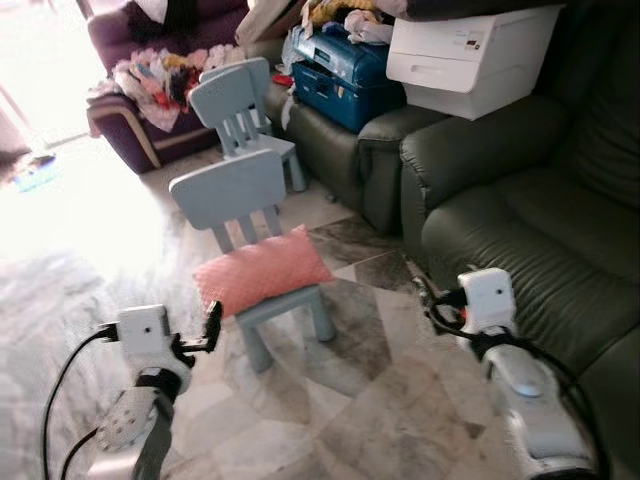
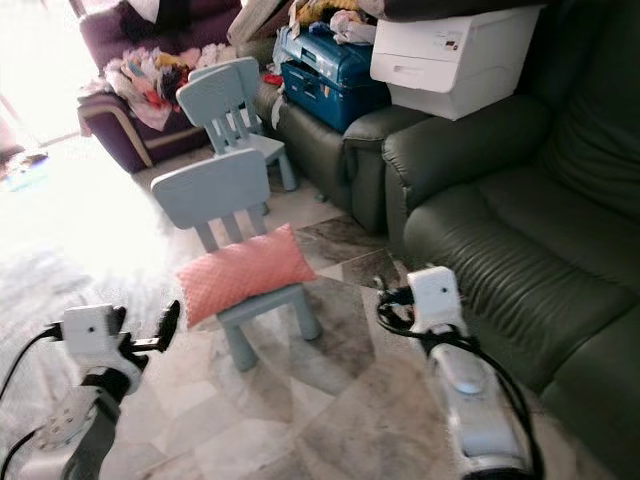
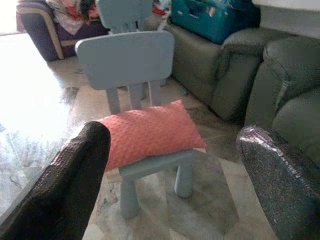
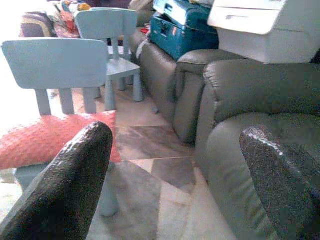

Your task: Move the pillow to the sofa

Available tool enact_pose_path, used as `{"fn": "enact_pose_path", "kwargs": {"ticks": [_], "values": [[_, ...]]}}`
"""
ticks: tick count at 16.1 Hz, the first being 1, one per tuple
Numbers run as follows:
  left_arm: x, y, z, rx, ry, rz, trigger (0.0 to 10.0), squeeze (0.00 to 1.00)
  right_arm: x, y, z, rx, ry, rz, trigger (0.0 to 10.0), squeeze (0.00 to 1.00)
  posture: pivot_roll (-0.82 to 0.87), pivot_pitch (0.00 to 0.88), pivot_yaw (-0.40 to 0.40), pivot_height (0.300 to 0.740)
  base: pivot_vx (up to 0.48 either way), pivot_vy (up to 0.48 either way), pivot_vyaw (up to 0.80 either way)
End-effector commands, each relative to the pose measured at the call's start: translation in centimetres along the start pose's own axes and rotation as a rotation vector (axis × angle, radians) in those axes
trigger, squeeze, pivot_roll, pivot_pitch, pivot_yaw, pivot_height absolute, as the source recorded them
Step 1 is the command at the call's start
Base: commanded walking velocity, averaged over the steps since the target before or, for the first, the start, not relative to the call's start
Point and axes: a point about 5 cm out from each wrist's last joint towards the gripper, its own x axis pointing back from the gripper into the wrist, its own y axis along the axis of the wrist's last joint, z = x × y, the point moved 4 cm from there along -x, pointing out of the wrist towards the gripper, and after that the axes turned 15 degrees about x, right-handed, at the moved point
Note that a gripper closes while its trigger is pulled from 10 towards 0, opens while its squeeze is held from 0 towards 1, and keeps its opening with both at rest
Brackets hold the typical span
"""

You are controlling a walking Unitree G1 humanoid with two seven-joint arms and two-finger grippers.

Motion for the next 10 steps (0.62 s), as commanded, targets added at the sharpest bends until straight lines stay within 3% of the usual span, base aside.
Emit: {"fn": "enact_pose_path", "kwargs": {"ticks": [1,3,6,7,8,10], "values": [[-0.5,-0.2,-0.2,-0.021,-0.019,0.013,10.0,0.00,0.4,0.4,0.1,0.021,0.009,-0.008,10.0,0.00,-0.28,0.000,0.186,0.740,0.000,0.000,0.00],[-1.3,-0.3,-0.8,-0.010,-0.032,0.018,10.0,0.00,1.4,-0.5,-0.3,0.063,-0.003,0.030,10.0,0.00,-0.31,0.000,0.202,0.740,0.000,0.000,0.00],[-1.6,-2.3,-1.7,-0.024,-0.088,0.088,10.0,0.00,3.4,-1.4,-0.5,0.116,-0.010,0.066,10.0,0.00,-0.41,0.006,0.204,0.740,0.000,0.000,0.00],[-2.3,-2.9,-2.9,-0.020,-0.119,0.096,10.0,0.00,4.2,-2.2,-1.4,0.106,-0.035,0.104,10.0,0.00,-0.42,0.000,0.172,0.740,0.000,0.000,0.00],[-2.7,-3.0,-3.9,-0.012,-0.135,0.080,10.0,0.00,4.4,-3.0,-2.4,0.111,-0.061,0.133,10.0,0.00,-0.41,0.000,0.152,0.740,0.000,0.000,0.00],[-2.9,-3.0,-4.1,0.002,-0.128,0.059,10.0,0.00,3.8,-3.7,-3.0,0.095,-0.086,0.170,10.0,0.00,-0.40,0.000,0.112,0.740,0.000,0.000,0.00]]}}
